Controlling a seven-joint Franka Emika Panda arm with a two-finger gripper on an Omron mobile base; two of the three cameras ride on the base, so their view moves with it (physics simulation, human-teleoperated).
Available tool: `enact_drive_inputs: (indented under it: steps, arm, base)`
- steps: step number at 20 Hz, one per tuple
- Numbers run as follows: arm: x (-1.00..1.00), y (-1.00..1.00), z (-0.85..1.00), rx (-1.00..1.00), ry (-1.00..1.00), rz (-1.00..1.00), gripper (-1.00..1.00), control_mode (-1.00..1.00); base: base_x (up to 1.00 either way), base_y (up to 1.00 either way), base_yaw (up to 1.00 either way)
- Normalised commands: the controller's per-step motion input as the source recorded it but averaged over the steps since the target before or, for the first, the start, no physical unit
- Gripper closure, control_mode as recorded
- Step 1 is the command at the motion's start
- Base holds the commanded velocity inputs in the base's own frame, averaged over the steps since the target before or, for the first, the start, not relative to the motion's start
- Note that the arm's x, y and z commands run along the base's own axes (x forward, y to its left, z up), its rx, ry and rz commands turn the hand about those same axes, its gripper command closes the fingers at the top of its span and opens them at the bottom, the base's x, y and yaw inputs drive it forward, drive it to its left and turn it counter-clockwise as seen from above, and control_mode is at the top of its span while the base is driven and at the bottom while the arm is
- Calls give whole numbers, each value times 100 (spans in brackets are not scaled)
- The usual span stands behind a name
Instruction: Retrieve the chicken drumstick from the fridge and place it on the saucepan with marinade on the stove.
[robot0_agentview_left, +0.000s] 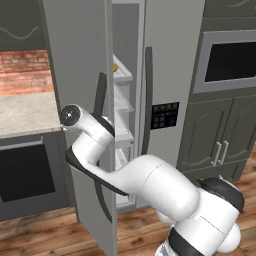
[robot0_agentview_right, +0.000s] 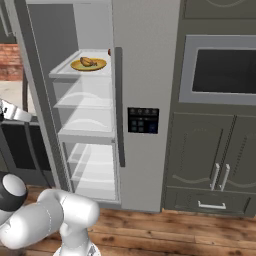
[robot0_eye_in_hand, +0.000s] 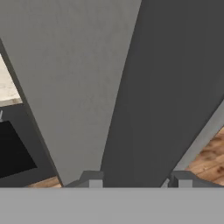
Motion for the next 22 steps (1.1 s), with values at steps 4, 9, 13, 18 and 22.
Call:
enact_drive_inputs:
  steps: [4, 9, 13, 18, 22]
  arm:
    - [0, 53, 0, -1, 1, 0, 100, -100]
    - [0, 55, 0, -2, 1, 0, 100, -100]
    - [0, 47, 0, -1, 0, 0, 100, -100]
    - [0, 43, 0, -1, 0, 1, 100, -100]
    - [0, 43, -2, -1, 0, 0, 100, -100]
  base:
    - [0, 0, 0]
    - [0, 0, 0]
    - [0, 0, 0]
    - [0, 0, 0]
    - [0, 0, 0]
